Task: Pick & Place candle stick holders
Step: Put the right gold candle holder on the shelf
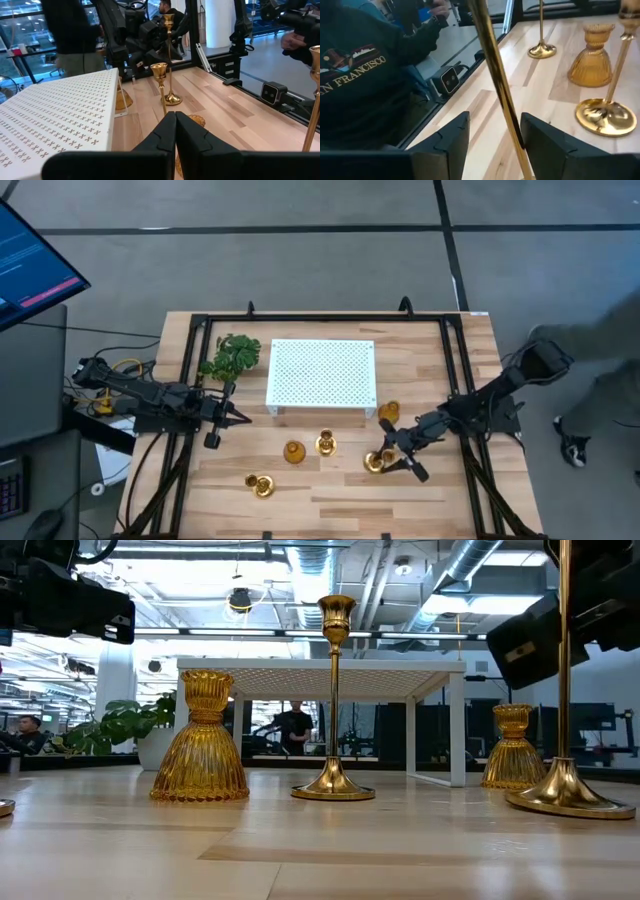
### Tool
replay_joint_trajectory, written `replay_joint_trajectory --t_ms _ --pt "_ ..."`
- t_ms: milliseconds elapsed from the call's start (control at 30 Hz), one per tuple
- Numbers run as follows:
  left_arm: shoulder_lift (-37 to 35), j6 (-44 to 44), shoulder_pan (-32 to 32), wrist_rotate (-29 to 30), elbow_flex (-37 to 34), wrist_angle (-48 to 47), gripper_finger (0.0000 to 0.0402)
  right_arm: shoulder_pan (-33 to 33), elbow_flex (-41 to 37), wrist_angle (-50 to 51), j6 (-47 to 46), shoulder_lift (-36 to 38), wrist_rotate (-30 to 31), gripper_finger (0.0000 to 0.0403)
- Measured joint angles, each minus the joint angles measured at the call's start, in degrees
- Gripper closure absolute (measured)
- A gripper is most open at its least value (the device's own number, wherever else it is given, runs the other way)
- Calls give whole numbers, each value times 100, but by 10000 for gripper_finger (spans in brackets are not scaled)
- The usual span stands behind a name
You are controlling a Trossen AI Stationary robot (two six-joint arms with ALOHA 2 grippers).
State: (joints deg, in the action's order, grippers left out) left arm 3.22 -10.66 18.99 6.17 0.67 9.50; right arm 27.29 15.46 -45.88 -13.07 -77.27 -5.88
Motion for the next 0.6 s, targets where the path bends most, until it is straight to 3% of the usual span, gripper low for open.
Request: replay_joint_trajectory --t_ms 167,600 --pt "0 0 1 0 0 0 394 -2 61 -1 -52 -120 301 264" --pt "0 2 2 -2 0 0 394 -2 61 2 -74 -62 332 394"
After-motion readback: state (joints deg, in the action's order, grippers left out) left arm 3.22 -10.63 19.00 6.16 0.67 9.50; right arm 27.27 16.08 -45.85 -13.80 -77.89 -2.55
